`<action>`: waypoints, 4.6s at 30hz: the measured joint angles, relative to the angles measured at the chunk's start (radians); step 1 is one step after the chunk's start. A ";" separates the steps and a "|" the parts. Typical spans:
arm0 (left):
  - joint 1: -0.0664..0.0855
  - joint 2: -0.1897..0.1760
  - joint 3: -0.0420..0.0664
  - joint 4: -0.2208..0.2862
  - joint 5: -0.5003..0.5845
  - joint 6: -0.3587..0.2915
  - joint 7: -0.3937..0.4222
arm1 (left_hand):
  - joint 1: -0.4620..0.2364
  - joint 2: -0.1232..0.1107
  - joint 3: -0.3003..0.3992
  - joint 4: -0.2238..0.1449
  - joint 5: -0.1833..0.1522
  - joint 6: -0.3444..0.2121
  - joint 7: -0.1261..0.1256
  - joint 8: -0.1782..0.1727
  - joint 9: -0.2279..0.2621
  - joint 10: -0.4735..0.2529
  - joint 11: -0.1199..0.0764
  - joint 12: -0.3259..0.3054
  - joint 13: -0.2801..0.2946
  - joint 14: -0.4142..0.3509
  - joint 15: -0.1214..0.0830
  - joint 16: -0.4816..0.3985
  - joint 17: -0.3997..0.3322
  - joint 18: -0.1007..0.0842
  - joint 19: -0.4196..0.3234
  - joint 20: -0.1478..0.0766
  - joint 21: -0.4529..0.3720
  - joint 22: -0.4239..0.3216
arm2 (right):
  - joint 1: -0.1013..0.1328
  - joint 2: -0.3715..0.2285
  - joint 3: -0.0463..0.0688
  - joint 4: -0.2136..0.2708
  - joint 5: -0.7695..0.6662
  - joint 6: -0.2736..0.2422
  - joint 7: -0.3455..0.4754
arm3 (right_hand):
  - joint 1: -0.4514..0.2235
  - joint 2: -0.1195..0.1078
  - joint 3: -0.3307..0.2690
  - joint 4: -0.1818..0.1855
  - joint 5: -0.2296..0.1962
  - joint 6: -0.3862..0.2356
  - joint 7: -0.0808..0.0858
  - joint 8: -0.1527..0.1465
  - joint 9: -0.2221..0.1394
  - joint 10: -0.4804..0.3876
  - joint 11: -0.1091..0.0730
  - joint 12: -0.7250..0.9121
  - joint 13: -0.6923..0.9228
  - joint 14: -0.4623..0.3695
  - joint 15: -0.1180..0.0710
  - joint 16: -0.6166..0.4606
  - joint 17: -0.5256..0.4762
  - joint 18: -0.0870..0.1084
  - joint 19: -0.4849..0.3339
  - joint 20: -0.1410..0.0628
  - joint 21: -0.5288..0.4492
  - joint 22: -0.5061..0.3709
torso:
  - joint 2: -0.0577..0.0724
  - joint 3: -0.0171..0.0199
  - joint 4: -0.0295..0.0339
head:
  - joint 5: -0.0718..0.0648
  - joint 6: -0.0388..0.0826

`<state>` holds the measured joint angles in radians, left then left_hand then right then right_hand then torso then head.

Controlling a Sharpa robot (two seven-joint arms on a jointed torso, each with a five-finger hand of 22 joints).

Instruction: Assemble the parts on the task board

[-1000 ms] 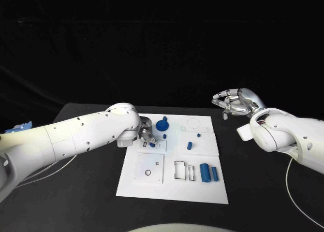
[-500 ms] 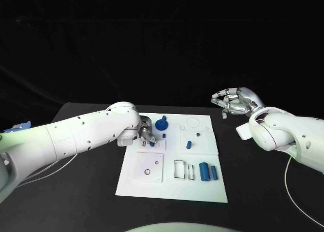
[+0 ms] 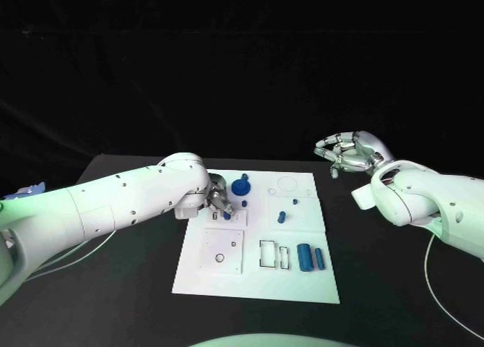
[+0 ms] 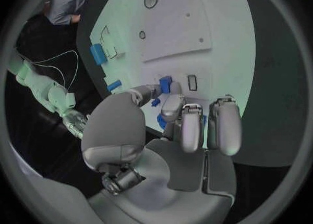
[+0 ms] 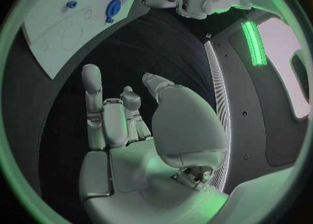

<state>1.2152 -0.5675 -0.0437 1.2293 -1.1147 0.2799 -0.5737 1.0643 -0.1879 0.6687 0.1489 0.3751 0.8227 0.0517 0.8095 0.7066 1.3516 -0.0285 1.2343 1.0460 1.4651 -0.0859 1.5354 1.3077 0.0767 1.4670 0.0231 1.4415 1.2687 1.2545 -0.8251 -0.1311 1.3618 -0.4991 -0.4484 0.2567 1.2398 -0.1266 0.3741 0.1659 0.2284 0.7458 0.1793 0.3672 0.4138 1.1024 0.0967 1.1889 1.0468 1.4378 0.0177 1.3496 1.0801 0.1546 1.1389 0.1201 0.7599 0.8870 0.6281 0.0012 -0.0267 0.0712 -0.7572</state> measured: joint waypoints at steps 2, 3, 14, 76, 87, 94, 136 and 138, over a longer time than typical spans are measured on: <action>0.000 0.000 0.000 -0.001 0.000 0.001 -0.001 | -0.004 0.004 -0.017 0.009 0.000 0.007 -0.007 -0.004 0.001 0.000 0.000 0.000 0.000 0.000 0.000 0.000 0.000 0.000 0.000 0.000 0.000 0.000 | 0.000 0.000 0.000 0.000 0.000 0.000 0.000 | 0.000 0.000 0.000 0.000 0.000 0.000 0.000 0.004 0.000 0.000 0.000 0.000 0.000 0.000 0.000 0.000 0.000 0.000 -0.002 0.002 -0.004 -0.002 | 0.000 0.0001 0.0000 | 0.000 -0.001; 0.000 0.001 0.000 -0.002 0.000 0.001 -0.001 | -0.005 0.005 -0.022 0.014 0.000 0.012 -0.008 -0.006 0.001 0.000 0.000 0.000 0.000 0.000 0.000 0.000 0.000 0.000 0.000 0.000 0.000 0.000 | 0.000 0.000 0.000 0.000 0.000 0.000 0.000 | 0.000 0.000 0.000 0.000 0.000 0.000 0.000 0.004 0.000 0.000 0.000 0.000 0.000 0.000 0.000 0.000 0.000 0.000 -0.004 0.004 -0.005 -0.002 | 0.000 0.0002 0.0000 | 0.000 -0.001; -0.001 0.002 -0.001 -0.008 0.003 0.004 -0.002 | -0.017 0.002 -0.098 0.064 -0.005 0.038 -0.024 -0.020 0.012 0.000 0.000 -0.004 -0.003 0.000 0.000 0.000 0.000 0.000 0.000 0.000 0.000 0.003 | -0.001 -0.001 0.000 -0.001 0.000 0.000 0.002 | 0.000 0.000 -0.006 0.006 0.000 -0.003 0.003 0.004 0.000 0.000 0.000 0.000 -0.002 0.000 0.000 -0.004 -0.001 0.000 -0.004 0.004 -0.011 -0.005 | 0.000 0.0006 0.0001 | -0.002 0.002; 0.098 -0.012 0.057 -0.118 0.057 -0.048 0.062 | 0.071 0.002 -0.287 0.141 -0.009 -0.073 0.074 -0.268 -0.102 -0.223 0.071 -0.239 -0.295 0.002 0.053 -0.014 0.000 0.000 -0.027 0.042 -0.031 -0.049 | -0.007 -0.003 0.000 -0.017 -0.002 0.000 0.004 | -0.019 0.000 -0.021 0.026 0.000 -0.010 0.003 0.012 0.000 -0.007 0.000 0.000 -0.009 -0.004 0.004 -0.004 -0.003 0.000 -0.003 0.003 -0.019 -0.011 | 0.003 -0.0017 0.0000 | 0.005 0.022; 0.098 0.037 0.038 -0.219 0.030 -0.017 0.070 | 0.071 0.003 -0.295 0.143 -0.009 -0.066 0.073 -0.268 -0.107 -0.223 0.071 -0.235 -0.291 0.002 0.053 -0.014 0.000 0.000 -0.025 0.043 -0.031 -0.044 | -0.007 -0.001 0.000 -0.018 -0.004 0.000 0.004 | -0.019 0.000 -0.021 0.026 0.000 -0.010 0.003 0.012 0.000 -0.007 0.000 0.000 -0.009 -0.004 0.004 -0.004 -0.003 0.000 -0.003 0.003 -0.019 -0.011 | 0.003 -0.0025 -0.0008 | 0.014 0.018; 0.092 0.066 0.027 -0.280 0.025 0.022 0.069 | 0.057 0.017 -0.308 0.144 -0.009 -0.057 0.071 -0.268 -0.112 -0.216 0.070 -0.230 -0.286 0.002 0.053 -0.014 0.000 0.000 -0.023 0.045 -0.031 -0.039 | -0.007 0.000 0.000 -0.018 -0.005 0.000 0.004 | -0.019 0.000 -0.021 0.026 0.000 -0.010 0.003 0.012 0.000 -0.007 0.000 0.000 -0.009 -0.004 0.004 -0.004 -0.003 0.000 -0.003 0.003 -0.019 -0.011 | 0.005 -0.0032 -0.0041 | 0.015 0.017; 0.076 0.103 0.014 -0.362 0.032 0.139 0.066 | 0.102 0.054 -0.322 0.138 -0.046 -0.022 0.054 -0.228 -0.108 -0.195 0.055 -0.208 -0.278 0.002 0.053 -0.014 0.000 0.000 -0.023 0.045 -0.022 -0.022 | -0.011 0.002 0.000 -0.019 -0.009 0.000 0.004 | -0.019 0.000 -0.025 0.030 0.000 -0.013 -0.001 0.019 0.001 -0.007 0.000 0.000 -0.009 -0.004 0.004 -0.004 0.001 0.000 -0.003 0.003 -0.019 -0.011 | 0.007 -0.0032 -0.0067 | 0.016 0.009; 0.075 0.104 0.014 -0.363 0.032 0.139 0.066 | 0.107 0.049 -0.322 0.138 -0.046 -0.022 0.054 -0.228 -0.108 -0.195 0.055 -0.208 -0.277 0.002 0.053 -0.014 0.000 0.000 -0.023 0.045 -0.022 -0.022 | -0.011 0.002 0.000 -0.019 -0.009 0.000 0.004 | -0.019 0.000 -0.025 0.030 0.000 -0.013 -0.001 0.019 0.000 -0.007 0.000 0.000 -0.009 -0.004 0.004 -0.004 0.001 0.000 -0.003 0.003 -0.019 -0.011 | 0.007 -0.0032 -0.0067 | 0.016 0.008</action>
<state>1.2904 -0.4635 -0.0297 0.8659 -1.0826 0.4191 -0.5077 1.1716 -0.1390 0.3466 0.2868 0.3286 0.8010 0.1053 0.5815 0.5983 1.1564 0.0268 1.0260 0.7694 1.4667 -0.0334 1.5210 1.3073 0.0767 1.4438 0.0680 1.4190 1.2464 1.2434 -0.8230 -0.1315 1.3430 -0.5080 -0.4479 0.2609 1.2212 -0.1265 0.3493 0.1961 0.2284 0.7324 0.1786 0.3866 0.4143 1.0952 0.0967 1.1889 1.0375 1.4342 0.0212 1.3458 1.0807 0.1546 1.1354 0.1236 0.7414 0.8758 0.6355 -0.0020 -0.0335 0.0869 -0.7490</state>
